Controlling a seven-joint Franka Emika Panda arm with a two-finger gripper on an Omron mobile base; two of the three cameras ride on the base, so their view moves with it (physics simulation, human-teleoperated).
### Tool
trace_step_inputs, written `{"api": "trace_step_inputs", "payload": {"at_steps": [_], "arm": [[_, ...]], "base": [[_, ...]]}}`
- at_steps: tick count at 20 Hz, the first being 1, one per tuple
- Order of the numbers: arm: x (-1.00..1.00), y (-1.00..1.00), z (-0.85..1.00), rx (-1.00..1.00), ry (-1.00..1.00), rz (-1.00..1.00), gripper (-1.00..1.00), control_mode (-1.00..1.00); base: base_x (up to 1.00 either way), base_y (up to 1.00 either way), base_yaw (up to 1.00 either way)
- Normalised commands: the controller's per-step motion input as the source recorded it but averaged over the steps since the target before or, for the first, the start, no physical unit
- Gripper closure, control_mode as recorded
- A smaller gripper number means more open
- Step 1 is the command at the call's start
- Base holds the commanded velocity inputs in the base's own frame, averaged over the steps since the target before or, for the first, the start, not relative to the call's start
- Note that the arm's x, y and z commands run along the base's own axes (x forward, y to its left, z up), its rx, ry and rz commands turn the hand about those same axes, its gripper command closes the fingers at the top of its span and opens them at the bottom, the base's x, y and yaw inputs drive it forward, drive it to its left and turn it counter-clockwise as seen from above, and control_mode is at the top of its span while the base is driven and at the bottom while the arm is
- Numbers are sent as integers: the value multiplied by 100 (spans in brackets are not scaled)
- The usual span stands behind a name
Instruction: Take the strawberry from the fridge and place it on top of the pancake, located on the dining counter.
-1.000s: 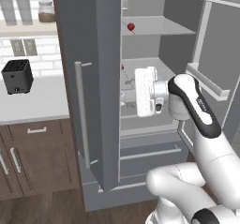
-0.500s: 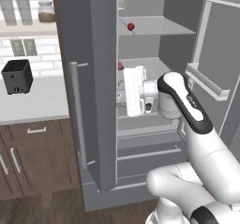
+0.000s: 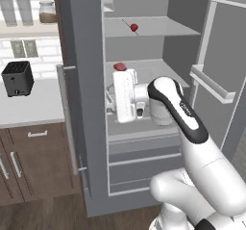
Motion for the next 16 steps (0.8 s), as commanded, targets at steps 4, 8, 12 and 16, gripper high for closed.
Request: {"api": "trace_step_inputs", "payload": {"at_steps": [4, 8, 12, 16], "arm": [[-4, 33, -6, 0, 1, 0, -100, -100], [-6, 24, -3, 0, 3, 0, -100, -100], [-6, 14, 0, 0, 4, 0, -100, -100], [-8, 11, 0, 0, 6, 0, -100, -100]], "base": [[0, 0, 0], [0, 0, 0], [0, 0, 0], [0, 0, 0]]}}
